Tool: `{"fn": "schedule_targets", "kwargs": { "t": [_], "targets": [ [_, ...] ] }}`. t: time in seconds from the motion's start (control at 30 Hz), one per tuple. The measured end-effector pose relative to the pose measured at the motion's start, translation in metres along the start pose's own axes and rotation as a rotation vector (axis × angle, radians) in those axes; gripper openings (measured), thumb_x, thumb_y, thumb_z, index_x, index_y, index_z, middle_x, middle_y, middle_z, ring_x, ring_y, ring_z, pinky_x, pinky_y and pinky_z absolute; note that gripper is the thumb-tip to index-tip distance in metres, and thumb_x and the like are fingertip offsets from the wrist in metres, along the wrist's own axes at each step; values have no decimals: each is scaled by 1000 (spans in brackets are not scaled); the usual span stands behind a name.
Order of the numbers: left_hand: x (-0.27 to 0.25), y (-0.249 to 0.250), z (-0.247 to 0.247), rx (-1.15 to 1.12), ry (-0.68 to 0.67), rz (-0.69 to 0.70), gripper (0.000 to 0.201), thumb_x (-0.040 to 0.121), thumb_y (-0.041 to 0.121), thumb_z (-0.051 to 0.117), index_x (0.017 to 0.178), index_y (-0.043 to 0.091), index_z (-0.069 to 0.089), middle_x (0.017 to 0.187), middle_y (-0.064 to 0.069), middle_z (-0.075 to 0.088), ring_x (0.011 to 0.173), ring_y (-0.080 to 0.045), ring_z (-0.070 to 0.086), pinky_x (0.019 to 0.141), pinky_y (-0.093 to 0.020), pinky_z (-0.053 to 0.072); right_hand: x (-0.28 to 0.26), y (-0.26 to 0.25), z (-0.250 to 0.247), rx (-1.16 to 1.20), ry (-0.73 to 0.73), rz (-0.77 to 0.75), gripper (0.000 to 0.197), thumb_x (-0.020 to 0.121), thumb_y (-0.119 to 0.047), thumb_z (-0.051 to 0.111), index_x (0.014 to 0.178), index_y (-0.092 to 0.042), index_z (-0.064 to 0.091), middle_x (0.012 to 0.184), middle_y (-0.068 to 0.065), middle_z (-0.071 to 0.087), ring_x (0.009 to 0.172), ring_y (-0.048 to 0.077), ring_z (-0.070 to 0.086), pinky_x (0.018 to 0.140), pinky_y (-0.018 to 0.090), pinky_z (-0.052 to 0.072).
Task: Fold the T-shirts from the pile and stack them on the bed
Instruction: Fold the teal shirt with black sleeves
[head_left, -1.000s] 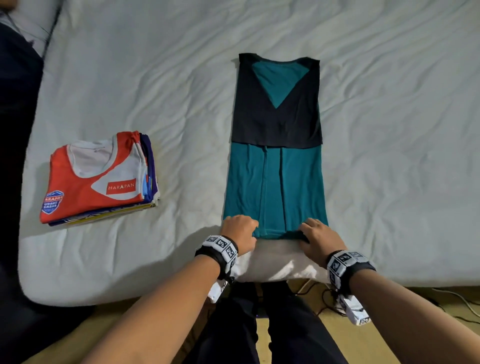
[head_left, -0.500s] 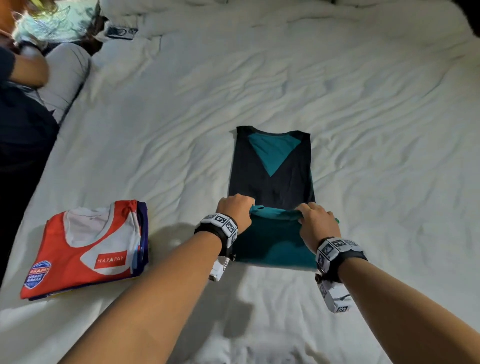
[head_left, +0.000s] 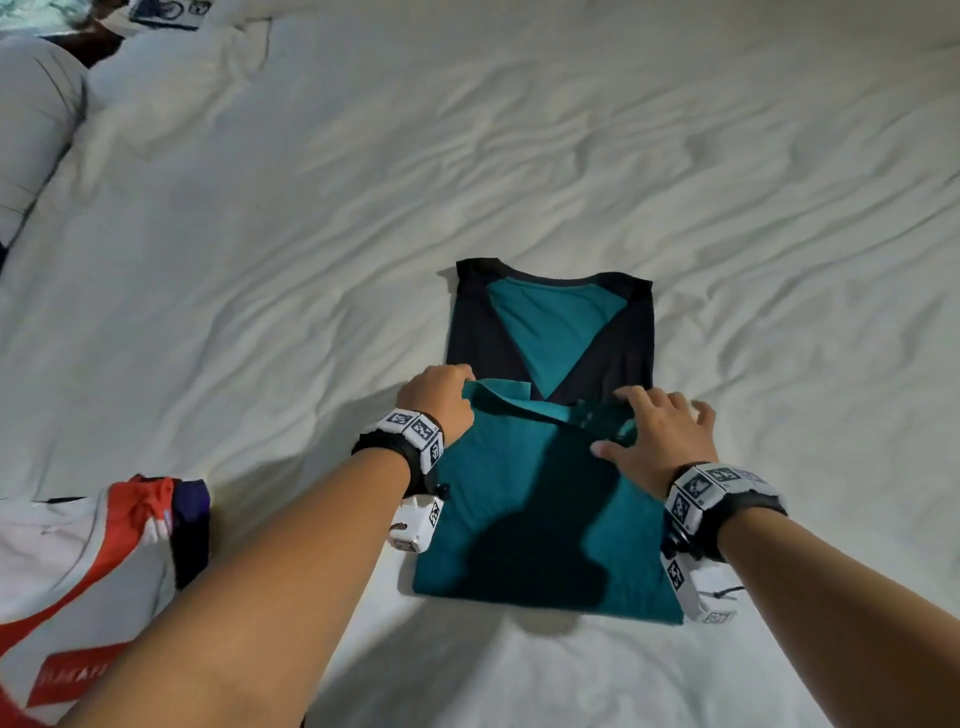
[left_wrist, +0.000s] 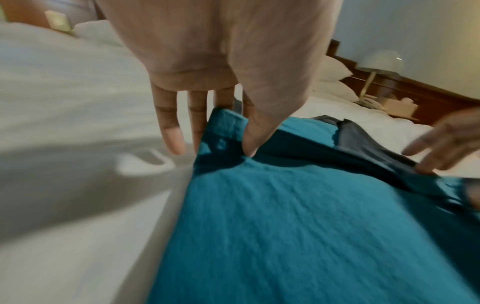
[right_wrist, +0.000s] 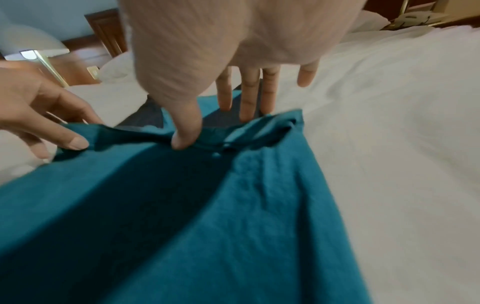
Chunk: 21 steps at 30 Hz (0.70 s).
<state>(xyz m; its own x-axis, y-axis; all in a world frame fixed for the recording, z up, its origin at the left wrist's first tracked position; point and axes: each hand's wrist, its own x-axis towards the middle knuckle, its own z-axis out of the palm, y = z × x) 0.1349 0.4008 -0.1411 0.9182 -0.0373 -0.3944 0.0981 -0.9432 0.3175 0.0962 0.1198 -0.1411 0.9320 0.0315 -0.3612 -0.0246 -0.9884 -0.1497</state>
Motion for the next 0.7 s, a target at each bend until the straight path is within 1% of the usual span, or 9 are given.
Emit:
{"fn": "schedule_targets", "kwargs": {
  "t": [0.03,0.1,0.2,0.33,0.4,0.5,0.57,0.6,0.7],
  "targets": [
    [2,-7,7,-76,21,-32,24,88,16,65,110,27,67,97,-1,70,87,-29,66,75,-36,55,1,5,6,-20,-40,0,67,85,-58,66,143,-36,38,136,-5,50,134,23,41,117,51,14],
    [6,-21,22,-260,93,-106,24,86,18,71,108,28,67,93,3,70,81,-22,67,74,-33,58,4,15,16,18,-8,-9,67,85,-44,69,143,-35,38,138,-3,49,134,24,40,118,51,13],
    [10,-38,39,-537,228,-256,15,86,18,78,98,20,70,81,6,67,75,-15,66,71,-25,54,10,23,31,216,192,33,40,92,-22,65,130,-30,56,124,0,61,122,25,48,113,47,20],
    [15,-43,43,-668,305,-275,11,89,21,77,88,14,69,73,8,63,71,-14,60,63,-14,47,20,21,35,671,390,236,10,99,-33,62,107,-30,68,96,-5,71,94,20,63,103,45,42],
    [18,-44,47,-722,286,-262,15,90,25,75,87,12,68,75,3,68,74,-18,65,67,-21,53,23,16,28,924,439,344,16,100,-39,59,106,-27,67,90,-9,68,87,15,64,91,37,52],
    [18,-50,57,-855,177,-265,21,83,35,75,90,15,71,87,-2,76,86,-24,73,83,-42,61,21,19,34,1167,358,340,32,86,-31,65,118,-23,64,104,-1,68,96,13,64,87,29,51],
    [17,-51,58,-944,150,-296,14,88,20,76,96,10,71,95,-5,78,92,-26,74,91,-47,59,17,26,43,1199,251,316,61,66,-14,60,126,-21,60,110,1,67,97,13,64,80,27,52],
    [18,-52,58,-986,151,-317,11,90,13,74,98,5,71,97,-8,78,95,-27,74,93,-47,59,16,28,47,1184,220,312,67,63,-8,58,129,-20,58,111,0,66,96,11,64,76,25,52],
    [22,-52,57,-1072,171,-368,12,91,7,73,101,0,72,98,-12,78,96,-29,74,95,-43,59,22,31,49,1114,292,357,47,86,-1,67,128,-19,59,114,2,67,99,12,64,83,20,51]
  ]
}}
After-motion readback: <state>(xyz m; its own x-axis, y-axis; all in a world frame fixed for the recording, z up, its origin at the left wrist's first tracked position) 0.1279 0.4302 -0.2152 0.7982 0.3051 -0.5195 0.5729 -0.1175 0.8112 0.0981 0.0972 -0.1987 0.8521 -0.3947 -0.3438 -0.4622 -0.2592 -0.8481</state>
